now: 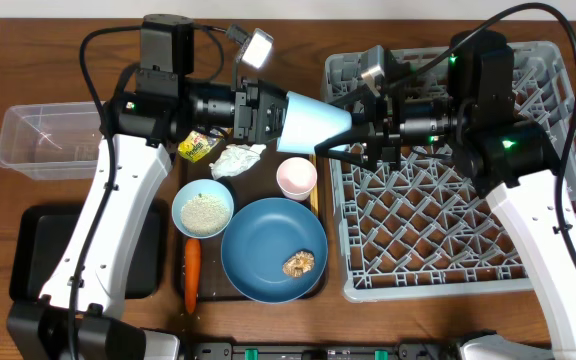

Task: Sort waste into correct bins and load items into the dishwasher rack
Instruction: 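Lift the light-blue cup and hand it to the right gripper, then place the light-blue cup upside down in the rack with the right gripper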

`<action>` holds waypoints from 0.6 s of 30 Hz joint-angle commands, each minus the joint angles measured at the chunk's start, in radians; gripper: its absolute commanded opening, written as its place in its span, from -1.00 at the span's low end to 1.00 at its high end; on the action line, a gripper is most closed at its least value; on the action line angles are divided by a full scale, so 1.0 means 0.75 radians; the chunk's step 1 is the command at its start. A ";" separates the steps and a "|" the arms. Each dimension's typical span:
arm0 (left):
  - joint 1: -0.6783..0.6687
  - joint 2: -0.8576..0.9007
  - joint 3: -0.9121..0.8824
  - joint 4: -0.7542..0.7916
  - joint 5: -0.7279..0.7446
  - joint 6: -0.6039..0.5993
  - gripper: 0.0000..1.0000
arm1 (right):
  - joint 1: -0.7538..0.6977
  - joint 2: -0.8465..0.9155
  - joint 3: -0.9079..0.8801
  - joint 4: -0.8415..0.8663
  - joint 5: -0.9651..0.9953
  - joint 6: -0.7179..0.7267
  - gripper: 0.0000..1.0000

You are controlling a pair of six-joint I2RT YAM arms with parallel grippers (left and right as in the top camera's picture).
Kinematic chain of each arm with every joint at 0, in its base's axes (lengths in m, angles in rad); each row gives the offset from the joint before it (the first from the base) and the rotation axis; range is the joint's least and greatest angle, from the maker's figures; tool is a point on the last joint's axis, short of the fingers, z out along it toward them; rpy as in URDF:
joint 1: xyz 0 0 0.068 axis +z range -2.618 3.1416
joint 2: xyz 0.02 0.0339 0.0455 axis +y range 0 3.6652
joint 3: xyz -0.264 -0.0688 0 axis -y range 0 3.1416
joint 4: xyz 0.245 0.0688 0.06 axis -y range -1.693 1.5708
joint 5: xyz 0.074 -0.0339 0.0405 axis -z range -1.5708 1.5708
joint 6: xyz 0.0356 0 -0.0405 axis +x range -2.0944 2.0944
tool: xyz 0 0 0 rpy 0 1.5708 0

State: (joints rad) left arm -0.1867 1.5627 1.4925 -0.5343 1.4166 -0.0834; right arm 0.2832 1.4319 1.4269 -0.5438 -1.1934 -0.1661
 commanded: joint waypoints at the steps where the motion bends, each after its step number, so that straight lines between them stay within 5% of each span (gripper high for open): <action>1: 0.013 0.001 0.007 0.004 -0.103 -0.006 0.89 | -0.033 -0.036 0.022 -0.025 0.073 0.038 -0.21; 8: 0.158 0.001 0.007 -0.009 -0.204 -0.073 0.96 | -0.286 -0.155 0.022 -0.265 0.552 0.154 -0.22; 14: 0.232 0.001 0.007 -0.009 -0.204 -0.101 0.96 | -0.534 -0.219 0.022 -0.604 1.262 0.514 -0.14; 18: 0.232 0.001 0.006 -0.009 -0.205 -0.101 0.96 | -0.636 -0.188 0.022 -0.823 1.422 0.617 -0.12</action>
State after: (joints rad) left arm -0.0120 1.5627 1.4925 -0.5419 1.2675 -0.1497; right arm -0.1589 1.2732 1.4319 -1.1194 -0.3328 0.1741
